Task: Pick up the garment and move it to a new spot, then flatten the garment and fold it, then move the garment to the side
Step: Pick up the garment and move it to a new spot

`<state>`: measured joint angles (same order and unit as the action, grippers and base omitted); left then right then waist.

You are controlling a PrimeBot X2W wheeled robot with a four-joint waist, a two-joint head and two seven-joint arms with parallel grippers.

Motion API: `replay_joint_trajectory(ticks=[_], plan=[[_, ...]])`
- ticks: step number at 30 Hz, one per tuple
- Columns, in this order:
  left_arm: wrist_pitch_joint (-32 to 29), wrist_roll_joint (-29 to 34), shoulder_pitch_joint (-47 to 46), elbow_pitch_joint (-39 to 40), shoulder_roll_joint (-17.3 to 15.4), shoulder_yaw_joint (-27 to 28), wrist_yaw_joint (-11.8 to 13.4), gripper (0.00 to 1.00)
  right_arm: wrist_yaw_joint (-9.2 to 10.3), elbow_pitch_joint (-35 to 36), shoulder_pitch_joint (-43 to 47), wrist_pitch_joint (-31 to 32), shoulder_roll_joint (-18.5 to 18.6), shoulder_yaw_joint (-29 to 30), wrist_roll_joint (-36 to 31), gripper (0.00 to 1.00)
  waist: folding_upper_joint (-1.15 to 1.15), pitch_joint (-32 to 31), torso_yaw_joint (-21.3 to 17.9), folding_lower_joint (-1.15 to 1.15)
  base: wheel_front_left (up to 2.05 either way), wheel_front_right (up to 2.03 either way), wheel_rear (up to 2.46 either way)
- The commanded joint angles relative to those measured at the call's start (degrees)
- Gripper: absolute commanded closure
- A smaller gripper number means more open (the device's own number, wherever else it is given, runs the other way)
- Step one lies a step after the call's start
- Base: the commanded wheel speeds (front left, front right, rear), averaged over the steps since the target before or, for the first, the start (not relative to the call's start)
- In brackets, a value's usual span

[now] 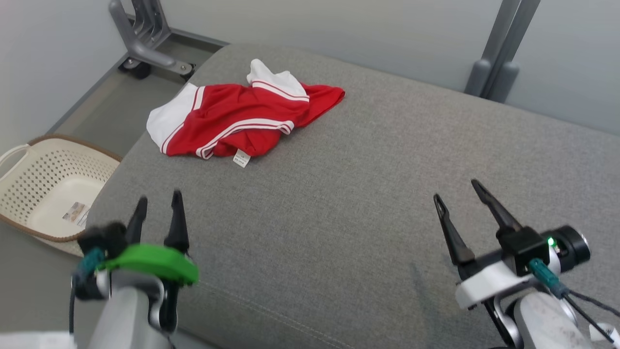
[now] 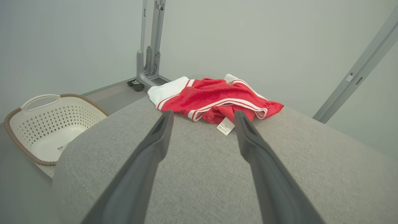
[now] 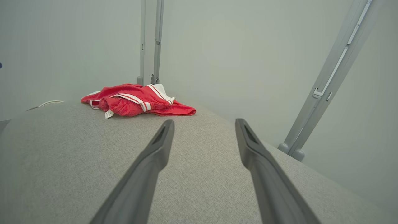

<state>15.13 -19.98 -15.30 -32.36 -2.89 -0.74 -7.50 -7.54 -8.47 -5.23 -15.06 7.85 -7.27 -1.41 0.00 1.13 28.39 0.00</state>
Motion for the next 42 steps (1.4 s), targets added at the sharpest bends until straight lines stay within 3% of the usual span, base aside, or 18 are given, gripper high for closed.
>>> replay_joint_trajectory(ticks=[1, 6, 9, 12, 20, 27, 29, 30, 33, 42], plan=[[-0.7, -1.6, -7.3, -3.2, -0.3, -0.6, 0.0, 0.00, 0.10, 0.4, -3.7, -0.2, 1.8, -1.1, -0.7, 0.00, 0.00, 15.7, -5.6, 0.00, 0.00, 0.00, 0.00], [-4.5, -6.9, -24.4, -13.8, -2.8, -1.7, 0.0, 0.00, 0.10, 2.0, -11.5, -0.2, 5.2, -2.3, -1.3, 0.00, 0.00, 26.3, -8.2, 0.00, 0.00, 0.00, 0.00], [-8.3, -10.2, -29.3, -18.1, -3.0, -2.5, 0.0, 0.00, 0.10, 2.2, -13.2, -0.2, 5.9, -2.5, -1.6, 0.00, 0.00, 28.9, -9.0, 0.00, 0.00, 0.00, 0.00], [-11.4, -13.1, -35.0, -22.8, -6.1, -4.3, 0.0, 0.00, 0.10, 2.5, -15.0, -0.2, 6.8, -4.2, -1.7, 0.00, 0.00, 31.5, -10.7, 0.00, 0.00, 0.00, 0.00], [-14.1, -19.2, -43.4, -31.3, -9.0, -6.0, 0.0, 0.00, 0.11, 4.8, -17.7, -0.2, 7.9, -7.3, -1.5, 0.00, 0.00, 36.5, -14.0, 0.00, 0.00, 0.00, 0.00], [-13.9, -22.0, -44.2, -37.8, -9.7, -6.3, 0.0, 0.00, 0.11, 6.1, -16.7, -0.2, 7.8, -6.8, -1.7, 0.00, 0.00, 36.2, -15.6, 0.00, 0.00, 0.00, 0.00], [-14.6, -22.4, -43.1, -38.4, -8.7, -7.0, -0.1, 0.80, 0.11, 6.1, -15.7, -0.1, 7.7, -6.3, -1.7, 0.00, 0.00, 35.3, -15.6, 0.00, 0.00, 0.00, 0.00], [-15.1, -22.8, -42.5, -38.1, -8.2, -7.7, -0.2, 1.00, 0.11, 5.9, -15.1, 0.0, 7.6, -6.0, -1.6, 0.00, 0.00, 34.7, -15.6, 0.00, 0.00, 0.00, 0.00], [-16.6, -25.9, -40.8, -33.7, -6.0, -9.0, -0.4, 1.00, 0.11, 5.1, -13.4, 0.0, 6.7, -5.1, -1.4, 0.00, 0.00, 32.2, -15.3, 0.00, 0.00, 0.00, 0.00], [-13.9, -28.6, -36.6, -14.1, -9.5, -24.2, -0.1, 1.00, 0.10, 4.0, -7.4, -0.1, 1.1, -5.1, 0.8, 0.00, 0.00, 20.5, -16.4, 0.00, 0.00, 0.00, 0.00]])
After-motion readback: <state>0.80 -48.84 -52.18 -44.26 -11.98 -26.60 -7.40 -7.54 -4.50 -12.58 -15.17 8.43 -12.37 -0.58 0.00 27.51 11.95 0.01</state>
